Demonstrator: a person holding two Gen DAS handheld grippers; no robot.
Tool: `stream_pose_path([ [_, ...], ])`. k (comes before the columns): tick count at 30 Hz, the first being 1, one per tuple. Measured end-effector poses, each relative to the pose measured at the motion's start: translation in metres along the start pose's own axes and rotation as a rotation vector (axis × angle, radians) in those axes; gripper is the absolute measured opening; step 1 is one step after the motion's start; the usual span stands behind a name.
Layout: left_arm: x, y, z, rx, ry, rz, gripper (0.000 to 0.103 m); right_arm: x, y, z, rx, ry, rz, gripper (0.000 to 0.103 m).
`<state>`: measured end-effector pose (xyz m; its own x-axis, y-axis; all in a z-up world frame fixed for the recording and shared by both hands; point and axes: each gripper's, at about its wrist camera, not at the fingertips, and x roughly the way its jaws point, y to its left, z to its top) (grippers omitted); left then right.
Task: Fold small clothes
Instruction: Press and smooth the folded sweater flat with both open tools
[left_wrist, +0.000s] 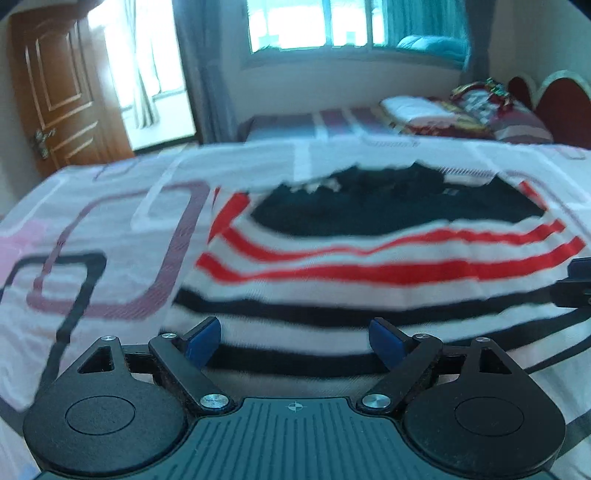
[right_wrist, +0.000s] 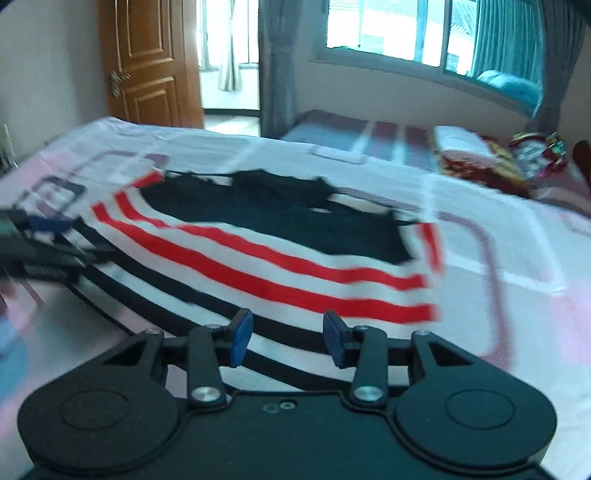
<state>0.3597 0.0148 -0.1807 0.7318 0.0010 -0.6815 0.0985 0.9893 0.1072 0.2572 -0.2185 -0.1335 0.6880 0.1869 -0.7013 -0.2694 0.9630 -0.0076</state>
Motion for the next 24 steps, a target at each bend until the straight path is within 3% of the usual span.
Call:
stream_pose_path([
  [6,0.016,0.011,-0.012,-0.020,0.046,-0.009,0.087,0.040,0.029,-0.005,0.011,0.050,0.050,0.041],
  [14,0.020,0.010,-0.014,-0.012,0.029,0.013,0.093,0.041,0.015,-0.014,-0.034,0.054,0.057,0.043],
  [20,0.008,0.015,0.012,-0.005,0.000,0.001,0.093,0.037,0.005,-0.006,0.025,0.021,0.102,0.042],
  [24,0.021,0.014,0.036,0.034,-0.016,-0.004,0.093,0.030,0.008,0.002,-0.064,-0.012,0.053,0.042],
])
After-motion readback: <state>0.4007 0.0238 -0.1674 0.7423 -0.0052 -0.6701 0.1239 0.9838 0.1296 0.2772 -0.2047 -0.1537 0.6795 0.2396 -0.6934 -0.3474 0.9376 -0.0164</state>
